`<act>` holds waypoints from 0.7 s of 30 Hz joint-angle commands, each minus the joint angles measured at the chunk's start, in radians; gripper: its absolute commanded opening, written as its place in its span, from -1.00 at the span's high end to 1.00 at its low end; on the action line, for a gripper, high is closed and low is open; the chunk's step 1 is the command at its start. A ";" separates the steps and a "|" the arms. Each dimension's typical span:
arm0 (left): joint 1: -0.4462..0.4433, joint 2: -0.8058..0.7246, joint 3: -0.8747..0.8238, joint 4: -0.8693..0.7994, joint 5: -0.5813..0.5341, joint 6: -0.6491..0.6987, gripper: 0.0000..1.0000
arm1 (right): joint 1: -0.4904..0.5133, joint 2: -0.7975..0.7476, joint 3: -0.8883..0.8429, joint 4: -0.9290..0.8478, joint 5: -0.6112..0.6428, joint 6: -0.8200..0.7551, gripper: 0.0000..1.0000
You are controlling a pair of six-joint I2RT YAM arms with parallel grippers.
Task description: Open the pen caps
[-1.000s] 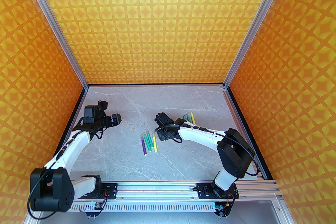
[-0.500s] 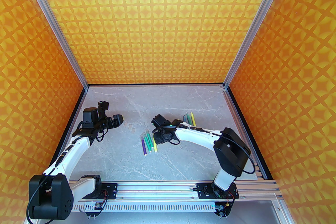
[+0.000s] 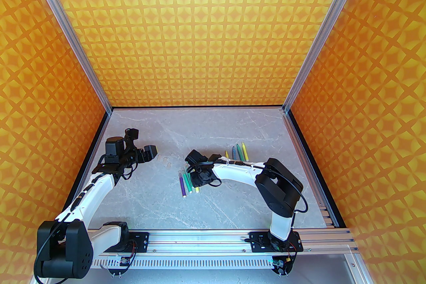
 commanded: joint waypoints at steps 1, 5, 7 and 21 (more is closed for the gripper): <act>-0.005 0.013 -0.014 0.022 0.029 0.000 -0.74 | 0.000 0.037 0.018 0.000 0.006 0.021 0.18; -0.006 0.016 -0.015 0.027 0.034 -0.001 -0.73 | 0.000 0.056 0.026 -0.003 0.006 0.027 0.20; -0.007 0.016 -0.014 0.028 0.037 -0.002 -0.74 | 0.000 0.064 0.031 -0.005 0.010 0.028 0.21; -0.010 0.013 -0.018 0.037 0.048 -0.006 -0.73 | 0.001 0.173 0.108 -0.106 0.128 0.008 0.41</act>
